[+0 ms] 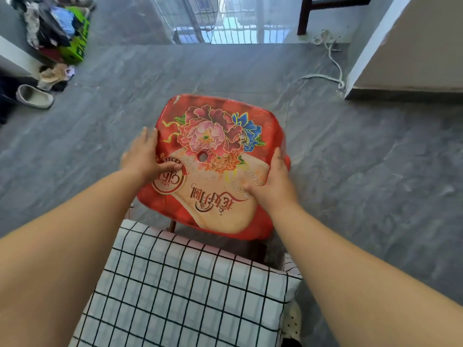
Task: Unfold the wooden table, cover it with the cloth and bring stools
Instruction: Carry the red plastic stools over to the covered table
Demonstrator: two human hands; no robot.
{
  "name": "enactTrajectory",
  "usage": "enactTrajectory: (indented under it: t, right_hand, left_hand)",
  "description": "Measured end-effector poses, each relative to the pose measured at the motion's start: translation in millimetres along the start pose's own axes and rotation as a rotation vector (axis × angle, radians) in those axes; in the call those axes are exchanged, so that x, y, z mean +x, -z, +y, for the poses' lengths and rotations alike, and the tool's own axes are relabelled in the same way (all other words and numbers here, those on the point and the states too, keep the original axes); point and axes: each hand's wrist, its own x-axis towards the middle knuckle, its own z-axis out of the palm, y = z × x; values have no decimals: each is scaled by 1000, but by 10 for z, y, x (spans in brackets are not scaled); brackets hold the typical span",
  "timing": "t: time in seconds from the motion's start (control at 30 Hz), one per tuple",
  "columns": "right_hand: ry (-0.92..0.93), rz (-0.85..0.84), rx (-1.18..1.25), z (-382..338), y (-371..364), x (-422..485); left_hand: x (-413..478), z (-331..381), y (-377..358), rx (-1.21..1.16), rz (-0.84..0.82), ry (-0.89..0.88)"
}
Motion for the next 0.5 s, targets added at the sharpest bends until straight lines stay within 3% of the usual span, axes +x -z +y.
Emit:
enactTrajectory:
  t: [0.13,0.27,0.5]
  right_hand:
    - [-23,64,71,166,247,-276]
    - [52,139,-2,910,908,-1075]
    - [-54,552,-63,2223,2015,-2294]
  left_hand:
    - [-397,322,-126,-80,177,47]
    - [-1178,1069,-445,44,265,-314]
    - [-2536,3004,-1049,162,169,-723]
